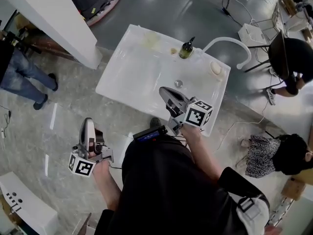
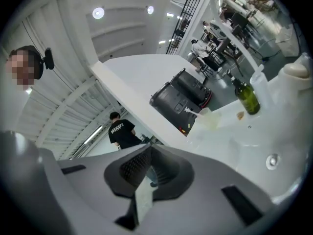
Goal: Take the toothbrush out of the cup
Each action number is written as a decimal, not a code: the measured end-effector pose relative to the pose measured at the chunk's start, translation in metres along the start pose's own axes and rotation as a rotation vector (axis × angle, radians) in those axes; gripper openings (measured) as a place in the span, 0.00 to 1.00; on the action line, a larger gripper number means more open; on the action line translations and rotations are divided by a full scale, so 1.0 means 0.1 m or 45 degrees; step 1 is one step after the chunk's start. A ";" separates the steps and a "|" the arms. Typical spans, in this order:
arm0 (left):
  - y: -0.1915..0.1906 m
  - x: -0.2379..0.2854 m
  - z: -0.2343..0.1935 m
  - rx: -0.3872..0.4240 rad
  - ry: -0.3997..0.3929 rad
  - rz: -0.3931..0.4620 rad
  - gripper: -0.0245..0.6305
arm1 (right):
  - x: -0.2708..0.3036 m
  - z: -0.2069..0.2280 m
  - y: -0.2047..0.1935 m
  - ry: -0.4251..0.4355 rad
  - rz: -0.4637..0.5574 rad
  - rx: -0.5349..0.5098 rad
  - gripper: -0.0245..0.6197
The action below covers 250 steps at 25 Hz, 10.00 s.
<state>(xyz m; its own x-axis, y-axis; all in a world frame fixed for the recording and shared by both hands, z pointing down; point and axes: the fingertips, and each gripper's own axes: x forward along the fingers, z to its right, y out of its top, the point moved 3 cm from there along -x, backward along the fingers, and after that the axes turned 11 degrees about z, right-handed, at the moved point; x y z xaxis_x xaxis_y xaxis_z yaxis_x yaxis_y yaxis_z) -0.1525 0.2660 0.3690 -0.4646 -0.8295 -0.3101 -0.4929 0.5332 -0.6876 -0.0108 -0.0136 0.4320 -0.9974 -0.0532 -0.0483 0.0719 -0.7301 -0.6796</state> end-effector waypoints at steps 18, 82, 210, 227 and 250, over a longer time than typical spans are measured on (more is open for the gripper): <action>-1.19 2.29 -0.16 -0.342 -0.452 -0.528 0.05 | -0.60 0.64 0.88 -0.560 0.481 -0.060 0.05; -2.87 4.01 -1.67 0.343 -0.530 -1.005 0.22 | -0.80 0.55 0.90 -0.866 0.641 -0.144 0.05; -2.09 2.86 1.27 -0.714 -1.405 -1.050 0.11 | -0.16 -0.12 0.93 -0.223 0.203 -0.632 0.17; -1.96 2.54 1.47 -0.791 -1.841 -1.091 0.11 | -0.05 -0.29 0.83 0.012 0.154 -0.430 0.14; -2.02 2.69 1.12 -0.696 -1.324 -0.981 0.05 | -0.53 0.07 1.23 -0.186 0.613 -0.155 0.13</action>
<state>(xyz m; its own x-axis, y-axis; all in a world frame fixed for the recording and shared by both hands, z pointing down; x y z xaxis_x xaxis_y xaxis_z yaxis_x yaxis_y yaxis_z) -0.0957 -0.0837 0.3510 0.6808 -0.5531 -0.4801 -0.7027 -0.3085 -0.6411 0.0509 -0.1056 0.3558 -0.8399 -0.4651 -0.2797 0.5137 -0.5153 -0.6859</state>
